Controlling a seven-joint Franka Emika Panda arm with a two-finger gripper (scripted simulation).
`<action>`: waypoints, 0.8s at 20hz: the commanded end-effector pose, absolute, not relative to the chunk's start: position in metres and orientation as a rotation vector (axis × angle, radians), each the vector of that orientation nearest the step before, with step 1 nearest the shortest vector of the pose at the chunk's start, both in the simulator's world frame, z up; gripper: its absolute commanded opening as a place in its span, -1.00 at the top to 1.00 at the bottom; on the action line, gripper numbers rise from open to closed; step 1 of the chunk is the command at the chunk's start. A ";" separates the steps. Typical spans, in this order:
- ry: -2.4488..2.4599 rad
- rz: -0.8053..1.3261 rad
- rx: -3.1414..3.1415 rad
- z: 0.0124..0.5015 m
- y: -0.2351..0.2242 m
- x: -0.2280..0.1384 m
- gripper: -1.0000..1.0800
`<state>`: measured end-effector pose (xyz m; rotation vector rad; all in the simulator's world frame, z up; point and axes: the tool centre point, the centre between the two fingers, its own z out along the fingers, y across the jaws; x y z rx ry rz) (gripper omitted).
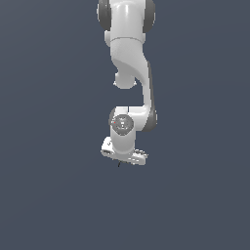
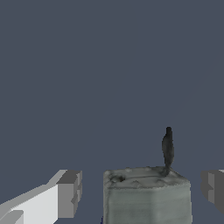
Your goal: Pick up the object and move it to a goal position.
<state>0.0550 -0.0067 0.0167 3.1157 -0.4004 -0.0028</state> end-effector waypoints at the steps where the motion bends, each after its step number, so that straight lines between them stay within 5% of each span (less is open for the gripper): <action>1: -0.401 0.000 3.116 0.013 -0.007 0.056 -0.92; 3: -0.401 0.000 3.116 0.012 -0.007 0.057 -0.92; 4: -0.401 0.000 3.116 0.012 -0.007 0.057 1.00; 16: -0.402 0.002 3.116 0.014 -0.008 0.057 1.00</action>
